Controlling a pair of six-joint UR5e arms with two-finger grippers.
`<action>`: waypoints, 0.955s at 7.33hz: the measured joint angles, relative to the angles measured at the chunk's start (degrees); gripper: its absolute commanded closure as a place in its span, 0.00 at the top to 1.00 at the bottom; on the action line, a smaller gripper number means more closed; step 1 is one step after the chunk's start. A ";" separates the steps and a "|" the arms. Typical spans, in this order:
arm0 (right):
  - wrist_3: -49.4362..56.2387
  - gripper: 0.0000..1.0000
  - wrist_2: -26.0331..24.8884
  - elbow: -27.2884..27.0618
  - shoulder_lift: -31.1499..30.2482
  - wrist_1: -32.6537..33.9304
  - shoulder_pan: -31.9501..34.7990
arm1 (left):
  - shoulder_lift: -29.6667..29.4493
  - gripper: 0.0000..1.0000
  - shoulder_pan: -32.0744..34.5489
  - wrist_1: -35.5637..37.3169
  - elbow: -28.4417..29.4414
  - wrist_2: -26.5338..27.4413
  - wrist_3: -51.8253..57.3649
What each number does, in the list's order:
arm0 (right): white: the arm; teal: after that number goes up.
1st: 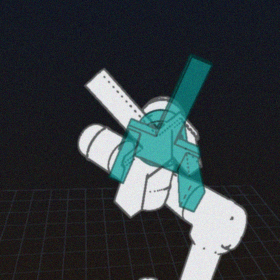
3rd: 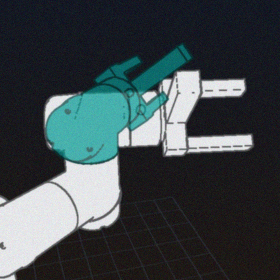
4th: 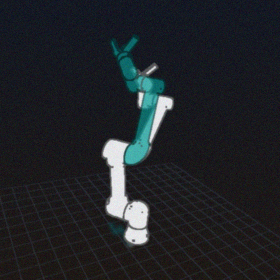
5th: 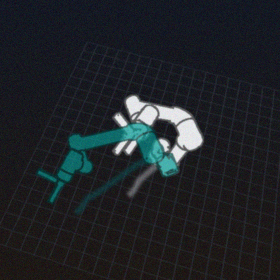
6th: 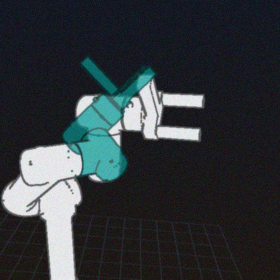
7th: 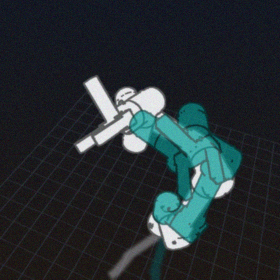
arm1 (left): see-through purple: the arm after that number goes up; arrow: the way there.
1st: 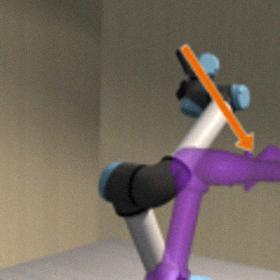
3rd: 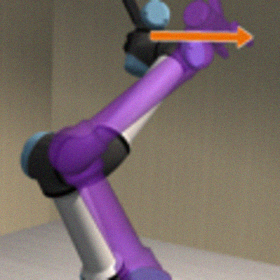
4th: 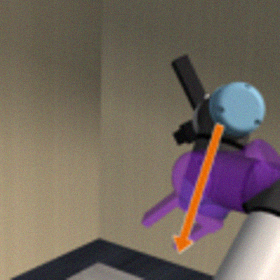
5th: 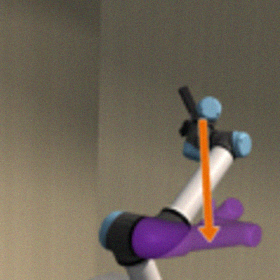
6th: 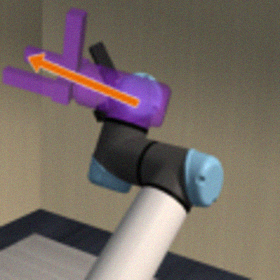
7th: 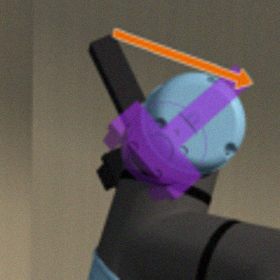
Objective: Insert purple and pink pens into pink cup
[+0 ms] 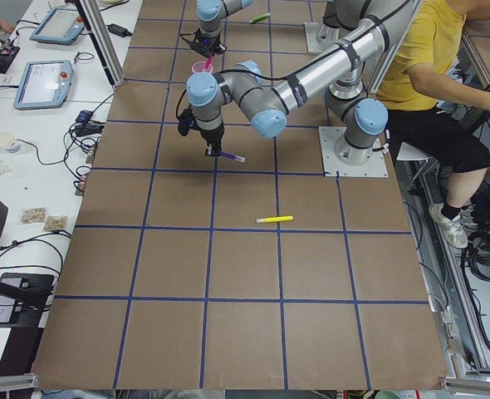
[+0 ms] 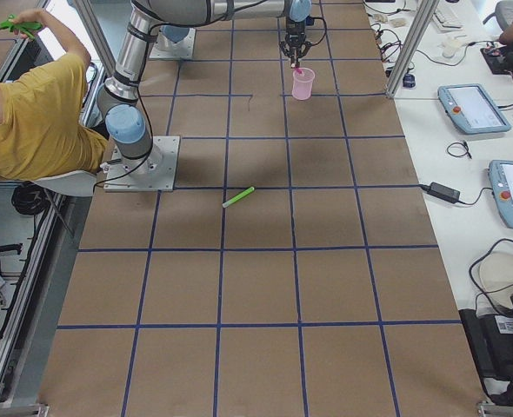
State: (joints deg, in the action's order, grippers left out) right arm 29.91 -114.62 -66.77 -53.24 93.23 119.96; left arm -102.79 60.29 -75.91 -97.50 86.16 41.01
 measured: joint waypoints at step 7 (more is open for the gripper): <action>-1.58 0.93 11.58 -2.42 -12.13 -0.05 -10.32 | 2.85 0.00 10.47 0.42 1.98 -10.26 -16.32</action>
State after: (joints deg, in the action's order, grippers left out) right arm 28.33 -103.04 -69.19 -65.37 93.18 109.64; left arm -99.94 70.76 -75.49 -95.52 75.90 24.69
